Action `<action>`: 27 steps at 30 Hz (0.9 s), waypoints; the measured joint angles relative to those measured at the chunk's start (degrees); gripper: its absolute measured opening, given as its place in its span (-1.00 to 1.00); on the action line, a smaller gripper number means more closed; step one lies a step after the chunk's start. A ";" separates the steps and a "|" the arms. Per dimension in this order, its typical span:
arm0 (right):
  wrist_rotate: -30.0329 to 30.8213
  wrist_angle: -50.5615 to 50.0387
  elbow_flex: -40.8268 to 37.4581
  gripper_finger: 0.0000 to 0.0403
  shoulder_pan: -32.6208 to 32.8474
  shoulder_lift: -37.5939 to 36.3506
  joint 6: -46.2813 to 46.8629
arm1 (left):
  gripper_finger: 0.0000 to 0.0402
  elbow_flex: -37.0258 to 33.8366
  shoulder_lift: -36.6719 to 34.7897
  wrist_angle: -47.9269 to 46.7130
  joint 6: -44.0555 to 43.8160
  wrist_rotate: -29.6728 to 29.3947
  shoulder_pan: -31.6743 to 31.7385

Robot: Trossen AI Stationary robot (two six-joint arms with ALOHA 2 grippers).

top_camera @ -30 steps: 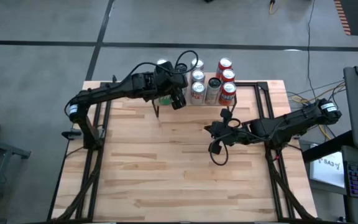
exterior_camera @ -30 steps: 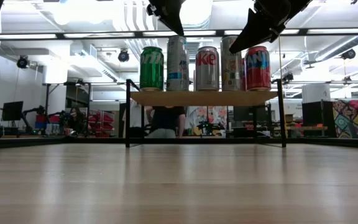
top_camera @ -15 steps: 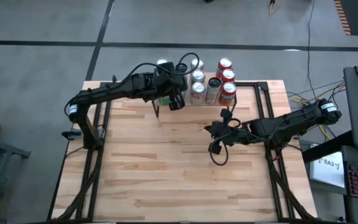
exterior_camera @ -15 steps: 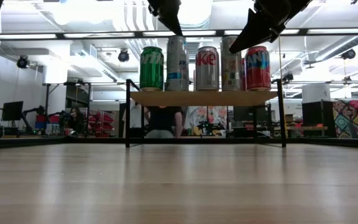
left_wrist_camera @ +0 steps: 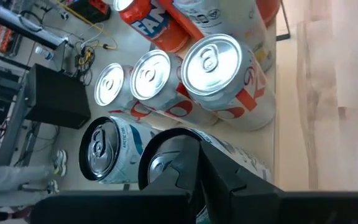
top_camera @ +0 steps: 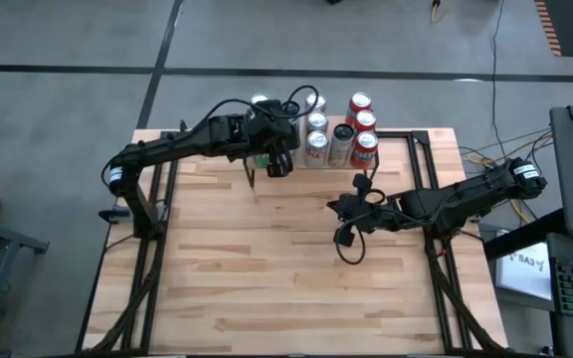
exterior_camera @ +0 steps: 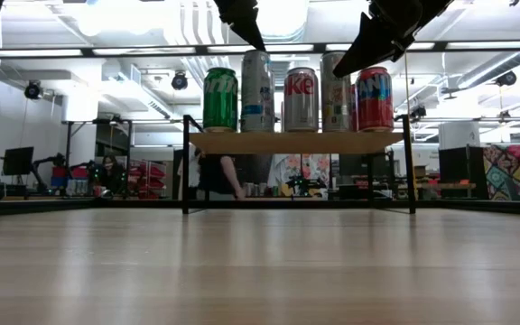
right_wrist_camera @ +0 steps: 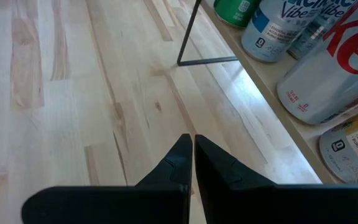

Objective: Place canned beverage on shelf
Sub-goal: Adjust the soda cans on the shelf

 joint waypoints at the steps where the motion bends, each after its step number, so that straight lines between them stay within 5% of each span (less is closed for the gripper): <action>1: 0.00 0.00 0.00 -0.95 -0.01 0.00 0.00 | -1.00 0.00 -0.04 0.06 0.45 0.16 0.00; 27: 0.00 0.00 -0.07 -0.95 -0.01 0.00 0.02 | -1.00 -0.22 0.89 6.61 -5.13 -0.44 1.07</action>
